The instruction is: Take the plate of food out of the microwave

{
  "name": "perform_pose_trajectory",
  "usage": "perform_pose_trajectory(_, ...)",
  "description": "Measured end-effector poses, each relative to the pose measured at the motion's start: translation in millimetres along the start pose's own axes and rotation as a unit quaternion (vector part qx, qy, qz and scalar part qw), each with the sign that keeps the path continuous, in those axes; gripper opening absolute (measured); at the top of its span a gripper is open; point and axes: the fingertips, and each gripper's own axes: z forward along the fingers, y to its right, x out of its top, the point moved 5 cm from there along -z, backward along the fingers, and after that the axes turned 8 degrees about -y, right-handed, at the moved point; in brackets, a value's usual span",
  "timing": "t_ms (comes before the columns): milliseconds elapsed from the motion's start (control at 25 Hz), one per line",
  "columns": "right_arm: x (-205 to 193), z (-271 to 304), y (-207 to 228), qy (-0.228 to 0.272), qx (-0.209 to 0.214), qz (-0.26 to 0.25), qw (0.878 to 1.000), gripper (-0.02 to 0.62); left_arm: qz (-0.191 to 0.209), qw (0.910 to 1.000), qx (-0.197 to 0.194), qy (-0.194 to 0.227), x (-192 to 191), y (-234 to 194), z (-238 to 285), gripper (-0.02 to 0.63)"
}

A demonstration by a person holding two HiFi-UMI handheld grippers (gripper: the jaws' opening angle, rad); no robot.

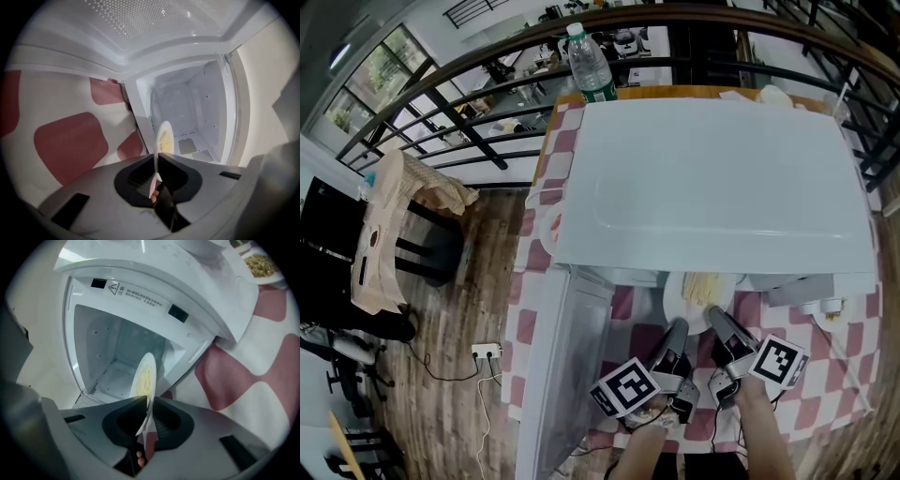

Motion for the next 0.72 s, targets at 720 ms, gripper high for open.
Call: perform_pose_trajectory(720, -20.6, -47.3, -33.5, 0.034, -0.003, -0.007, 0.999, 0.032, -0.006, 0.9996, -0.024, -0.010, -35.2, 26.3, -35.6, 0.037)
